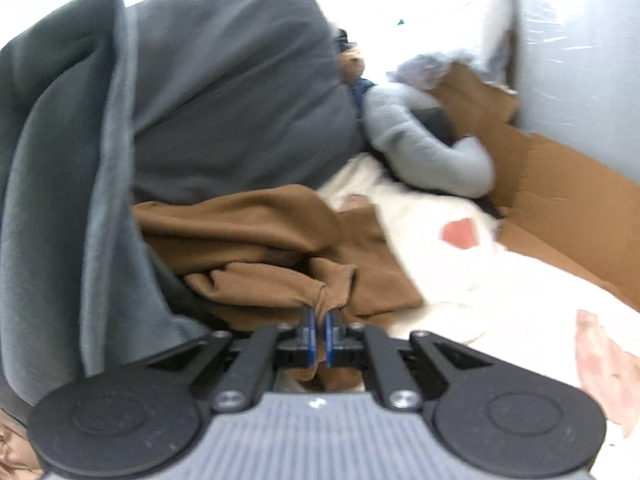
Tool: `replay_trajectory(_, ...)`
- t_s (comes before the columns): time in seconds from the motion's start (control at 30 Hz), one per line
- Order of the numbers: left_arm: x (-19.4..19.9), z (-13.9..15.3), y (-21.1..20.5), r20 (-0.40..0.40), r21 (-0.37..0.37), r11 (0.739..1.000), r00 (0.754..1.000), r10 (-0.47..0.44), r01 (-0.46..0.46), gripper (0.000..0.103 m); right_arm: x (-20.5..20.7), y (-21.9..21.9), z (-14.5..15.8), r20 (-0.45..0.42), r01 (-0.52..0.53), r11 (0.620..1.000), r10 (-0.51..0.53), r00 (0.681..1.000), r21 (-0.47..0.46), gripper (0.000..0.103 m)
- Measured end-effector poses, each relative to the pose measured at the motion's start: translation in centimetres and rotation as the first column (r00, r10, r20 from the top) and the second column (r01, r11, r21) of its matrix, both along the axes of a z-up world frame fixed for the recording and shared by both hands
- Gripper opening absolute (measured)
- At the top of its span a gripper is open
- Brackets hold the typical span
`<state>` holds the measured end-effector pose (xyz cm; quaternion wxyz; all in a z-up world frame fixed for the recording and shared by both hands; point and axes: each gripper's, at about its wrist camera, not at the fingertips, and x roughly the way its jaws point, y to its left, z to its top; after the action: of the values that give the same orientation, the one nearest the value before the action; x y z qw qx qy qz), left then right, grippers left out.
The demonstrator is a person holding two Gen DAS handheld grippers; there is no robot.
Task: Fold clothes
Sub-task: 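Close the left tool on the brown sweatshirt fabric, then drag the brown sweatshirt with the left tool onto the open sheet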
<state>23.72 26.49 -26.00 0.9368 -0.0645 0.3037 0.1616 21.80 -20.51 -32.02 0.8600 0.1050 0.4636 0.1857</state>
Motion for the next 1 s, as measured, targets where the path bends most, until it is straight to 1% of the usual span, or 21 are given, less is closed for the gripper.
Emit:
replay_trajectory(0.23, -0.7, 0.3, -3.7, 0.008, -0.064, 0.993, 0.995, -0.101, 0.102, 0.004, 0.0, 0.2, 0.1, -0.003, -0.003, 1.0, 0.003, 1.0, 0.022, 0.086)
replay_trajectory(0.37, -1.2, 0.2, -5.3, -0.003, -0.108, 0.985, 0.991, -0.135, 0.134, 0.004, -0.1, 0.5, 0.2, -0.007, -0.01, 0.999, 0.011, 1.0, 0.038, 0.086)
replay_trajectory(0.67, -2.2, 0.6, -8.3, -0.006, -0.158, 0.963, 0.975, -0.223, 0.22, 0.004, -0.4, 1.2, 0.1, -0.018, -0.027, 0.997, 0.028, 0.999, 0.075, 0.086)
replay_trajectory(0.83, -1.9, 1.1, -10.4, 0.011, -0.197, 0.937, 0.956, -0.293, 0.289, 0.004, -0.5, 1.4, 0.2, -0.017, -0.038, 0.994, 0.039, 0.999, 0.098, 0.086)
replay_trajectory(1.0, -1.6, 1.4, -13.2, 0.031, -0.255, 0.897, 0.93, -0.365, 0.361, 0.004, -0.6, 1.7, 0.3, -0.013, -0.048, 0.991, 0.05, 0.999, 0.121, 0.085)
